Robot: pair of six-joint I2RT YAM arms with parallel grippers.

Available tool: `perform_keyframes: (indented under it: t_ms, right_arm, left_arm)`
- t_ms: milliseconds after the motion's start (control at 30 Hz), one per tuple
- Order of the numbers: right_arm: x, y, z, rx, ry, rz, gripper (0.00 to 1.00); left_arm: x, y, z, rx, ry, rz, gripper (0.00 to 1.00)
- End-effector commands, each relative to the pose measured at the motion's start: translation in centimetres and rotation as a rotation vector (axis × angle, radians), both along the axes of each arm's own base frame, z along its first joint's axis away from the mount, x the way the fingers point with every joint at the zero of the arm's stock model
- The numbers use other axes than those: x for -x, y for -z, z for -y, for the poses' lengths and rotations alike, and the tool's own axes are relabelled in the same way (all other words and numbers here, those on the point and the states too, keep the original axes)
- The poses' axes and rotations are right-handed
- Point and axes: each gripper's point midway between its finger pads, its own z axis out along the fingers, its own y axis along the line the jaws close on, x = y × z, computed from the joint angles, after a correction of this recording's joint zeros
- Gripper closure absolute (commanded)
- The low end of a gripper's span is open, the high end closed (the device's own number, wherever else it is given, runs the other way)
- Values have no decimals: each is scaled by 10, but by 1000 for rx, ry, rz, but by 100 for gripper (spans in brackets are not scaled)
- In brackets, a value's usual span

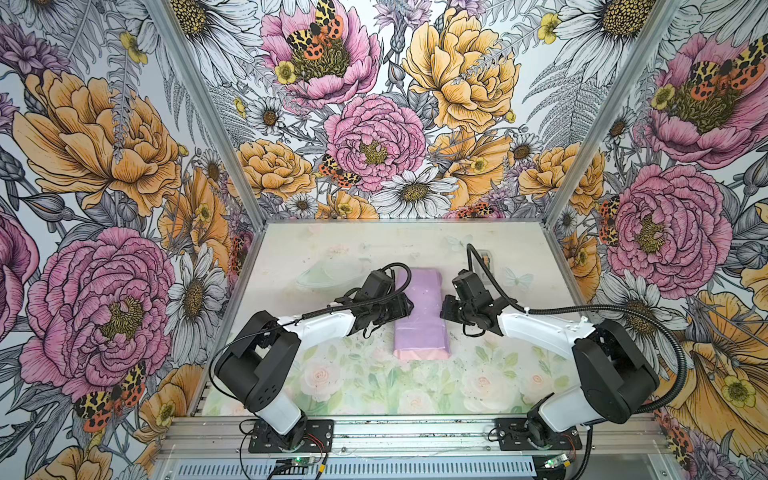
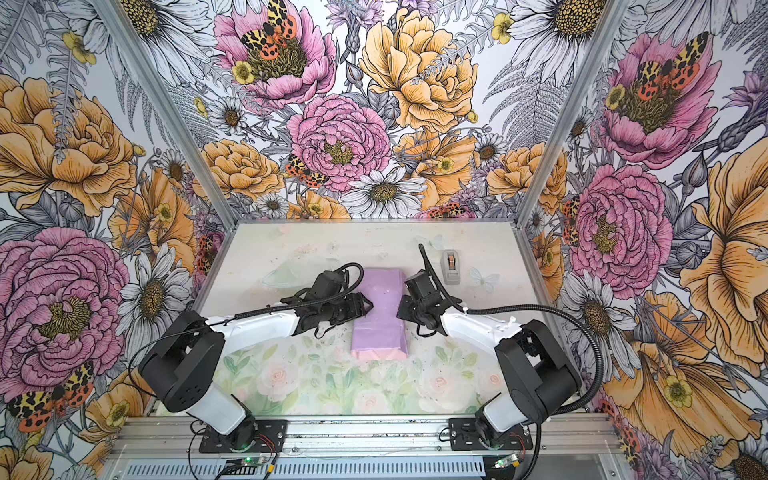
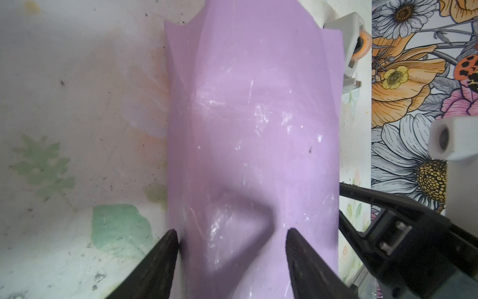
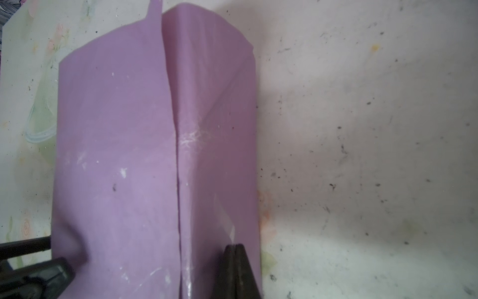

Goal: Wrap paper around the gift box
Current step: 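Press the tape onto the paper seam with the right gripper while the left holds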

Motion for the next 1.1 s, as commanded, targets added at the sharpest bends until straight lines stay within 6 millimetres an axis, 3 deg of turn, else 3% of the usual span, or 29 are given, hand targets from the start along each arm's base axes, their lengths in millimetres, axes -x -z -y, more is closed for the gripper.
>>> perform_keyframes:
  t_ms: [0,133,400,733,967,1067]
  right_arm:
    - [-10,-18,-13,-46,2,52,100]
    - [-7,-16,-14,-47,6,46,100]
    - [-2,-15,-11,-43,14,45,100]
    - [1,-14,-13,-44,10,44,100]
    - [2,-34,10,-64,-15,83,100]
    - [4,-54,14,-78,-106,132,100]
  left_arm:
    - [-5,-12,6,-8,9,37,32]
    - [-5,-11,10,-20,13,32,32]
    - [-1,13,4,-138,10,-2,33]
    - [3,18,1,-242,22,1,34]
    - [6,26,-6,-281,18,-10,34]
    - [6,27,-6,-285,21,-11,34]
